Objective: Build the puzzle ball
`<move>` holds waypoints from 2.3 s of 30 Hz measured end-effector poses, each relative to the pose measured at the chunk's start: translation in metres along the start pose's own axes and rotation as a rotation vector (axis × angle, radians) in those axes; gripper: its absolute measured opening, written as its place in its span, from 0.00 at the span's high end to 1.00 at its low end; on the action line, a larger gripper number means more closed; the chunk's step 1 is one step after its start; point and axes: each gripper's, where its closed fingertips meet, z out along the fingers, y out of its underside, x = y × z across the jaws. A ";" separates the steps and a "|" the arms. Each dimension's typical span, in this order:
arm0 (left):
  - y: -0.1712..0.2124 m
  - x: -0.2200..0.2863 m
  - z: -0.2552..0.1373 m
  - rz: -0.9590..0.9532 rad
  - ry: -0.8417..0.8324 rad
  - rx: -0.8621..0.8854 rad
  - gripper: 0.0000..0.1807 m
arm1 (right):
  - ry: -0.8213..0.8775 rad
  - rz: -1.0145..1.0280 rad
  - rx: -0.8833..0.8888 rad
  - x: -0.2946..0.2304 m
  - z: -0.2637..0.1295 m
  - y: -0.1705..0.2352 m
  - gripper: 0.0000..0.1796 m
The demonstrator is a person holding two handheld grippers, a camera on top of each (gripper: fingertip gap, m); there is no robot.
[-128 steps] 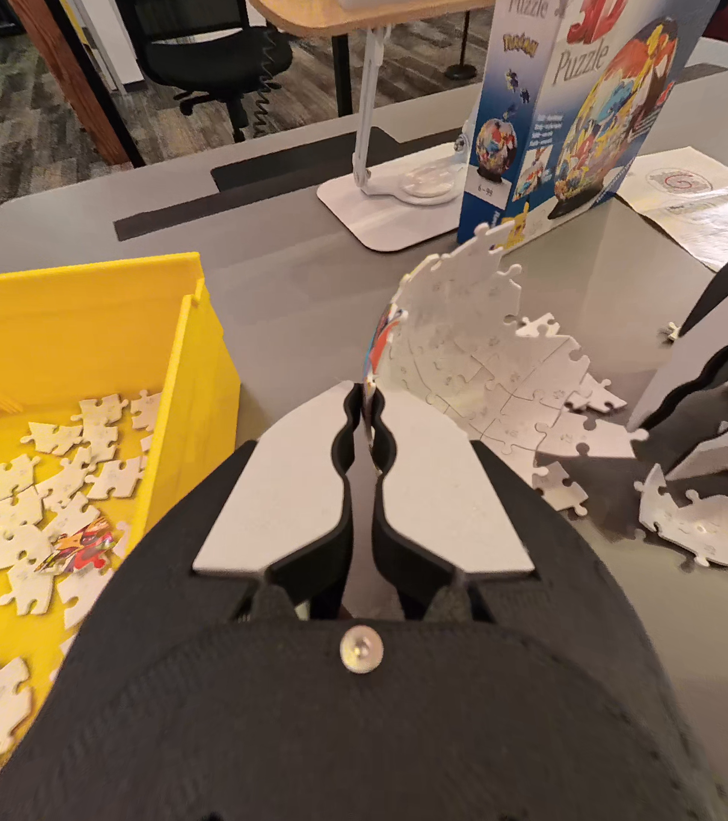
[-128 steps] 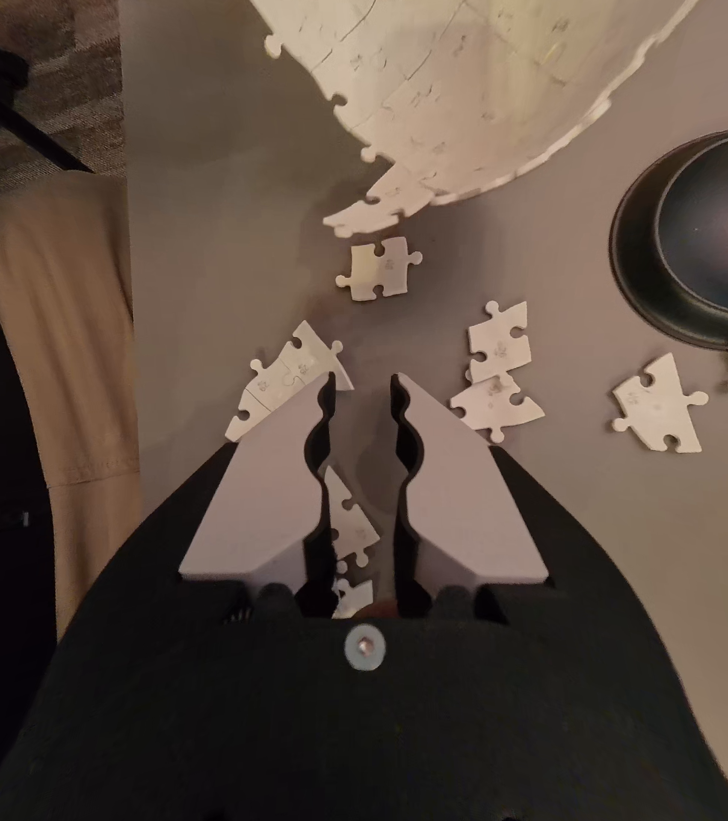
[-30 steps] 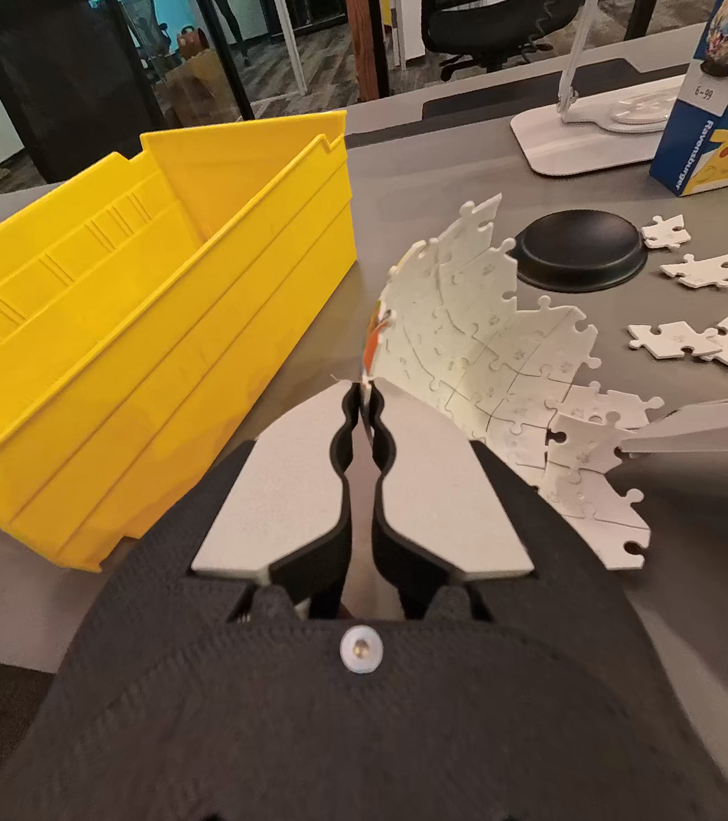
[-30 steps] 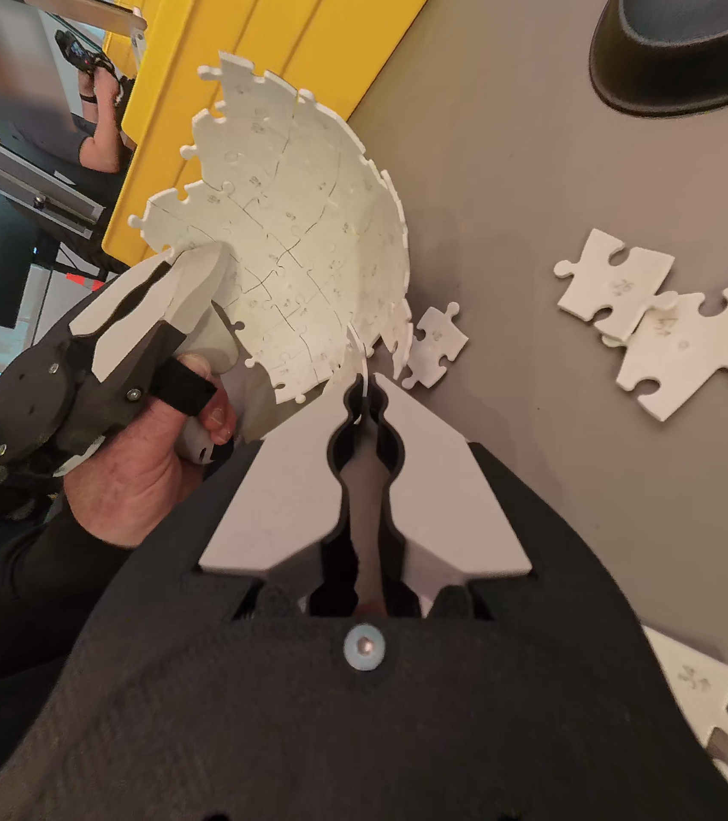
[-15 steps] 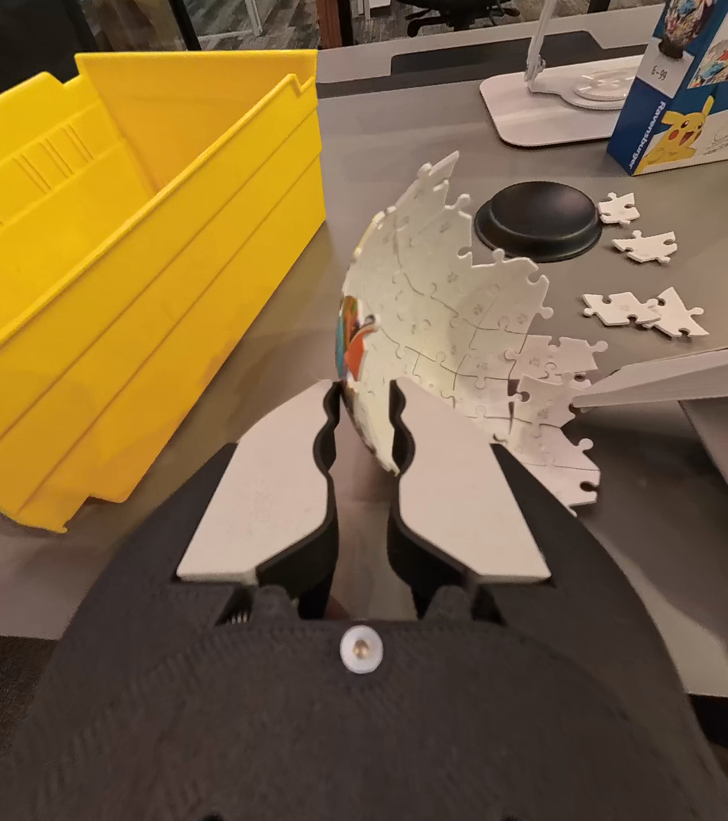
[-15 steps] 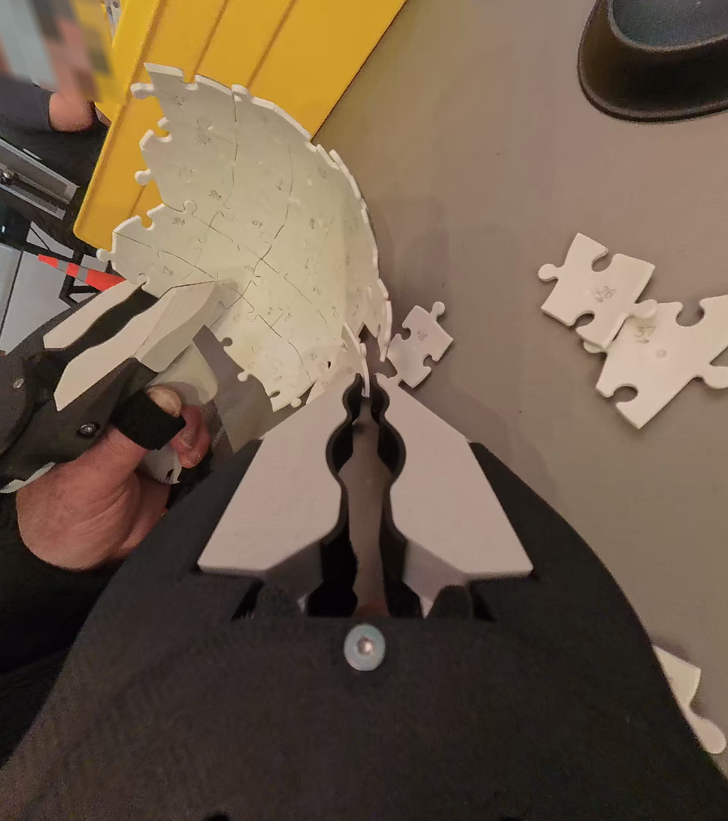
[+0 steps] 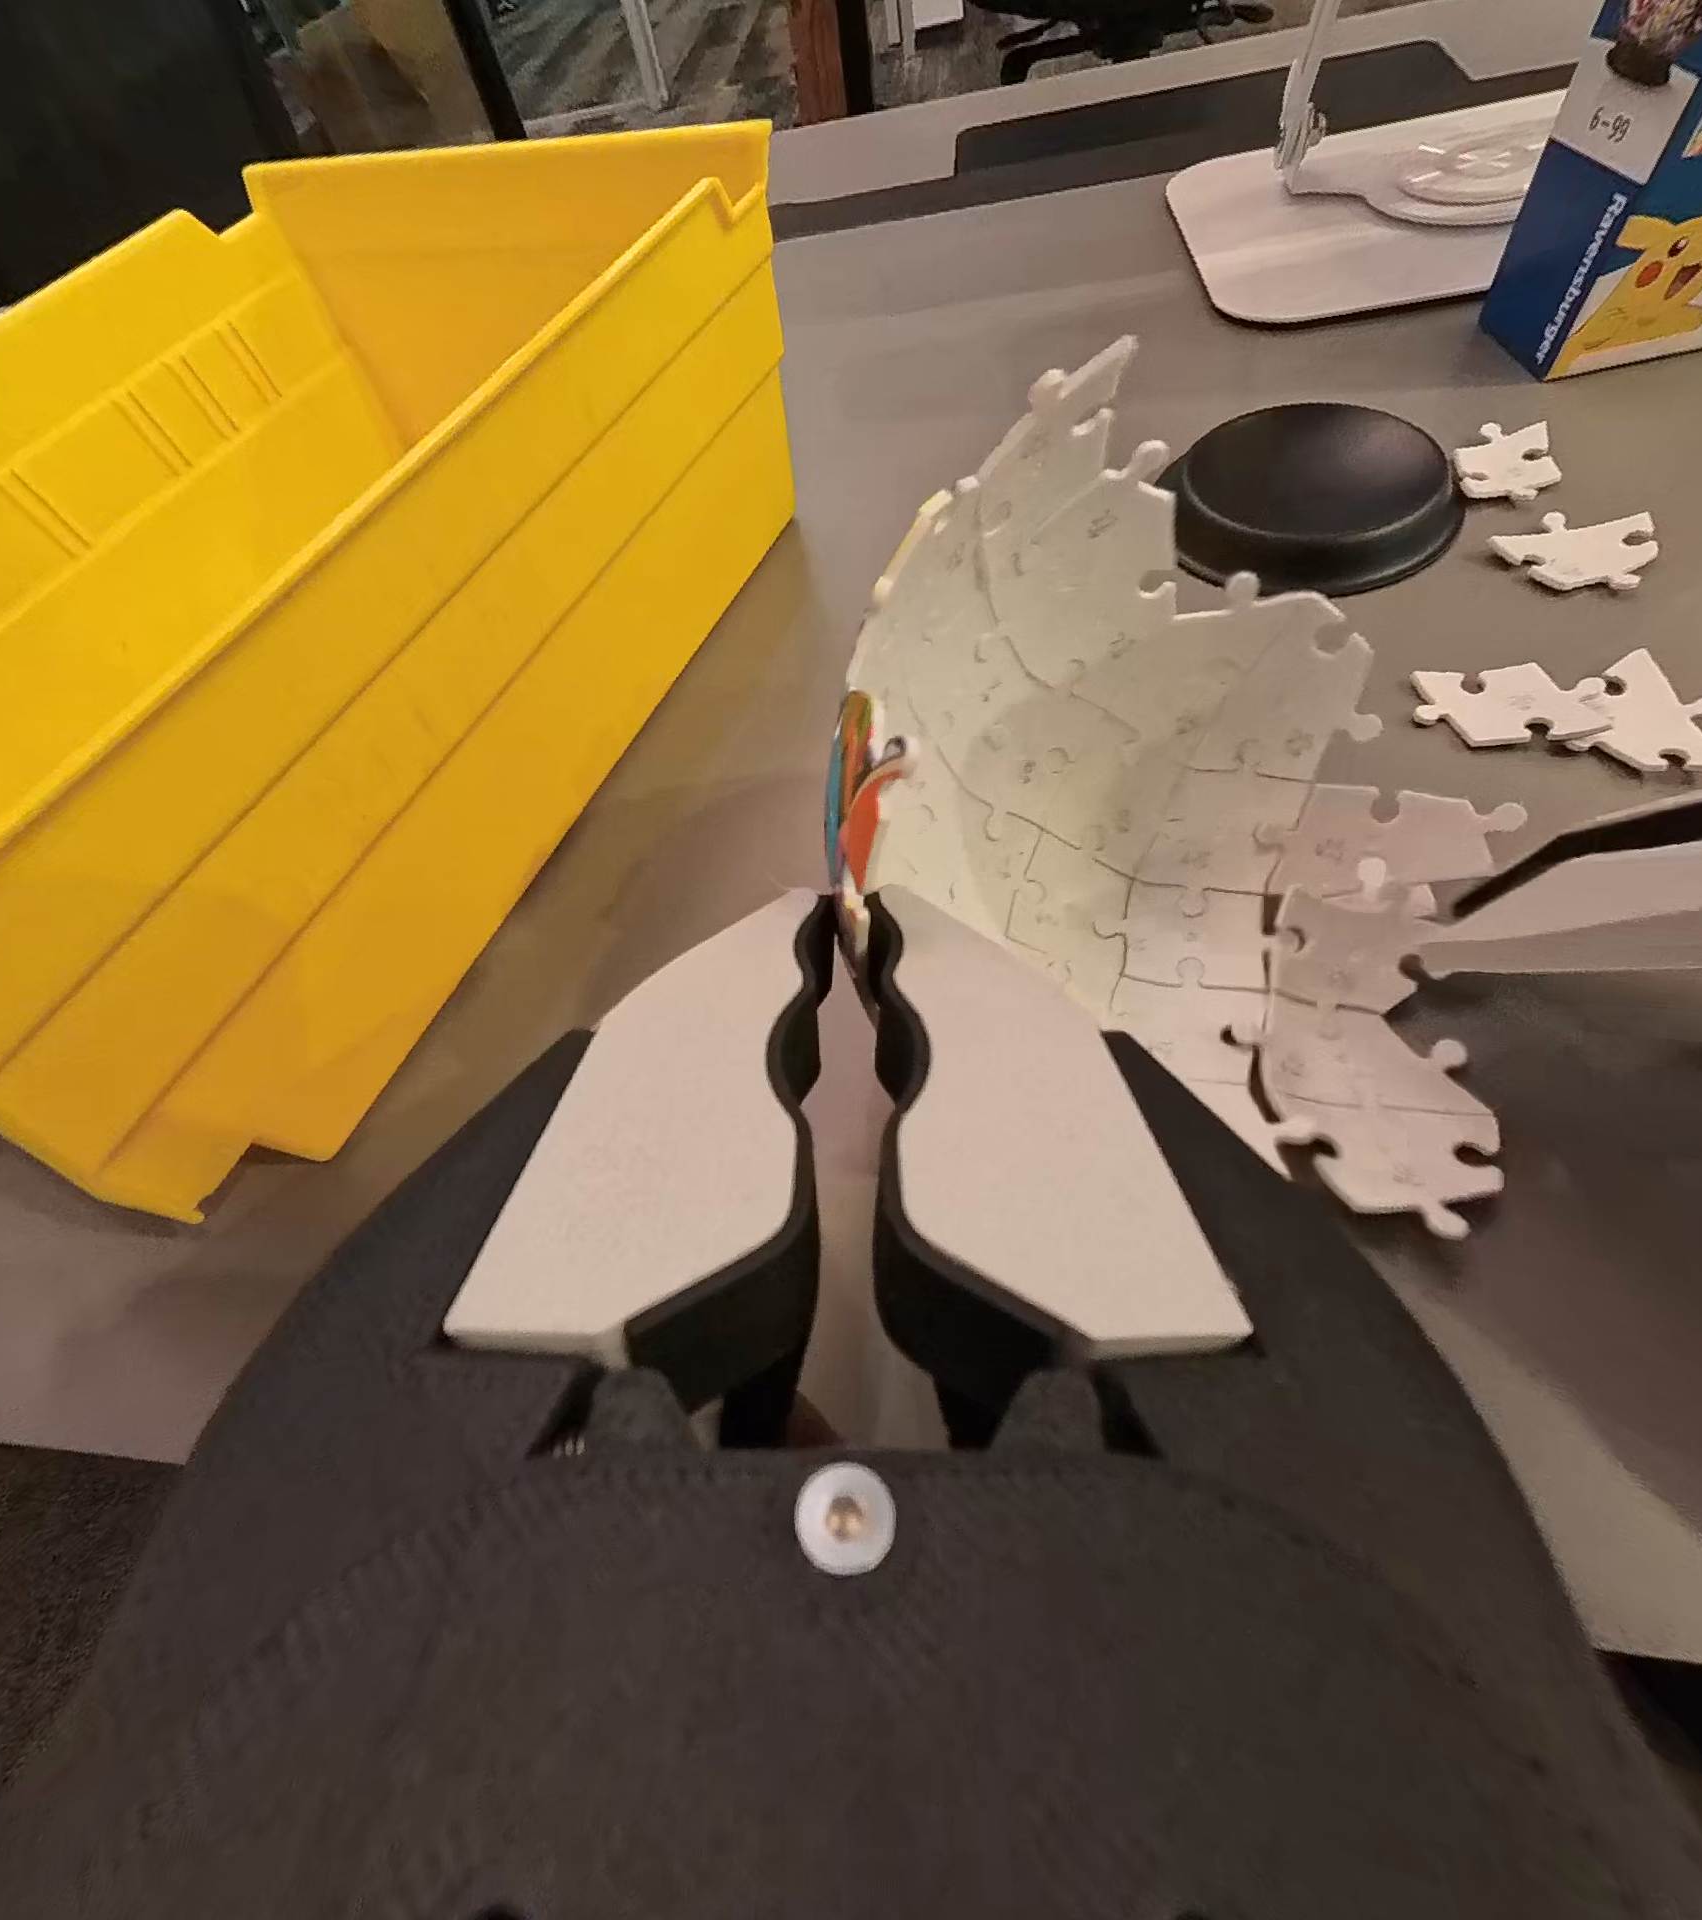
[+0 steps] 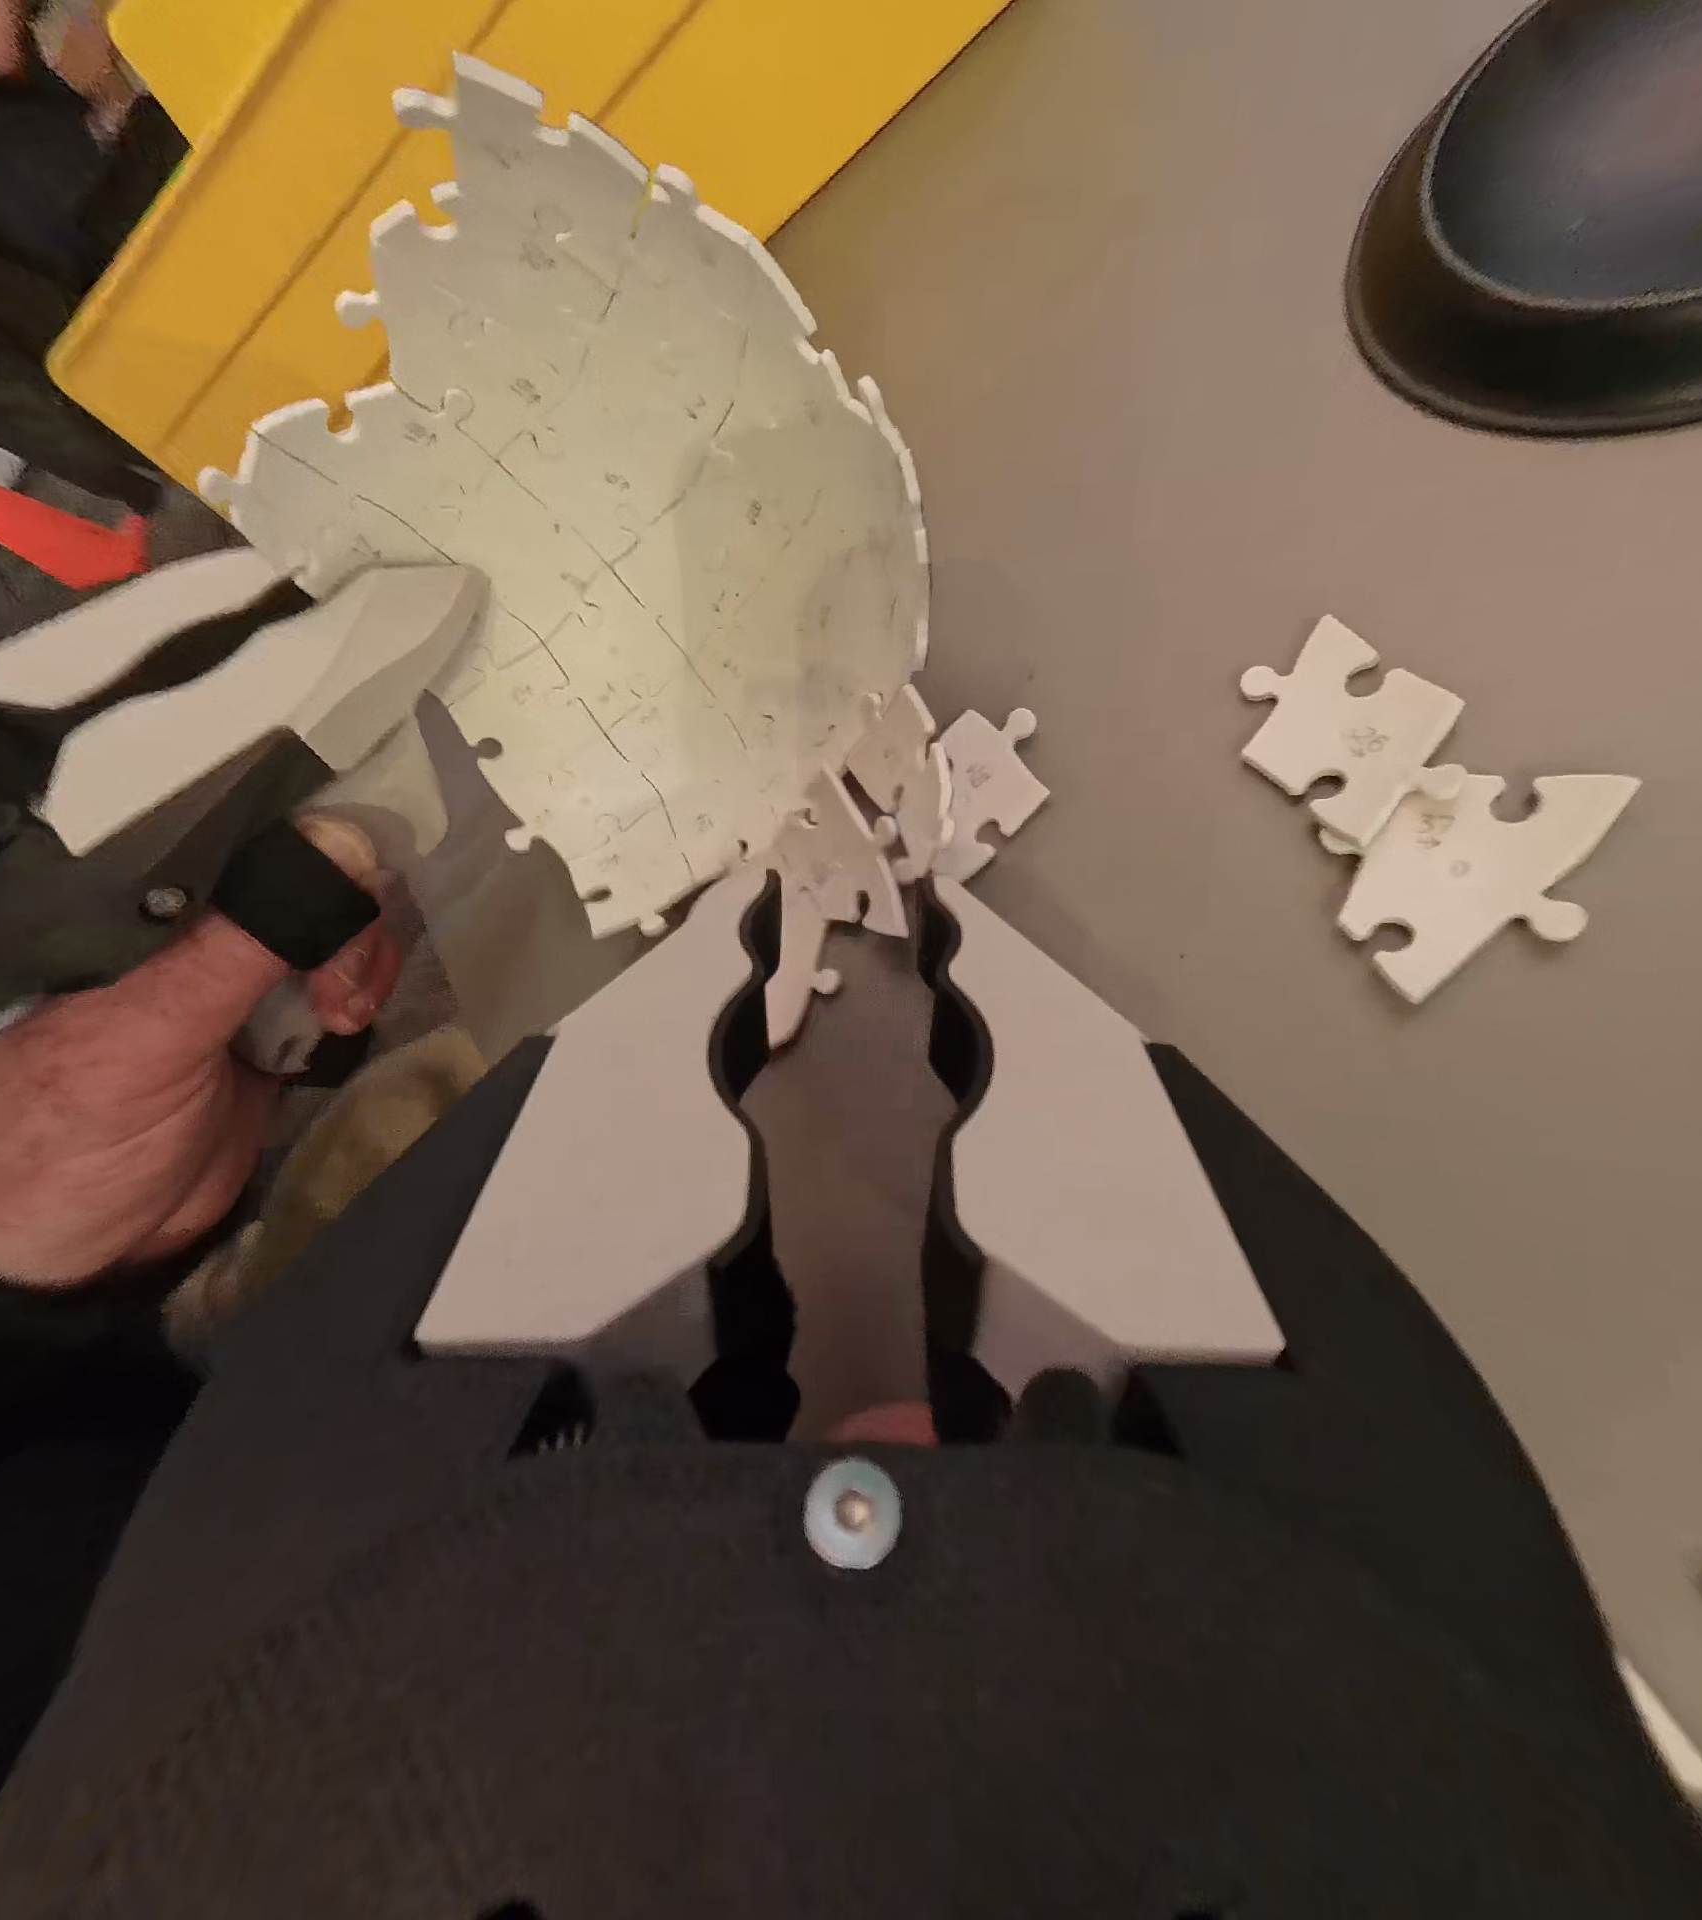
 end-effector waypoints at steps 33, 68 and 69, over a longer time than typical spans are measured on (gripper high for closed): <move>-0.001 0.007 -0.008 0.025 -0.001 0.028 0.96 | 0.016 -0.388 -0.105 -0.030 0.022 0.020 1.00; 0.002 -0.002 -0.033 0.108 -0.025 0.032 0.94 | -0.109 -0.367 -0.216 -0.041 0.047 0.010 1.00; 0.002 -0.003 -0.033 0.107 -0.025 0.032 0.94 | -0.110 -0.376 -0.219 -0.041 0.047 0.010 1.00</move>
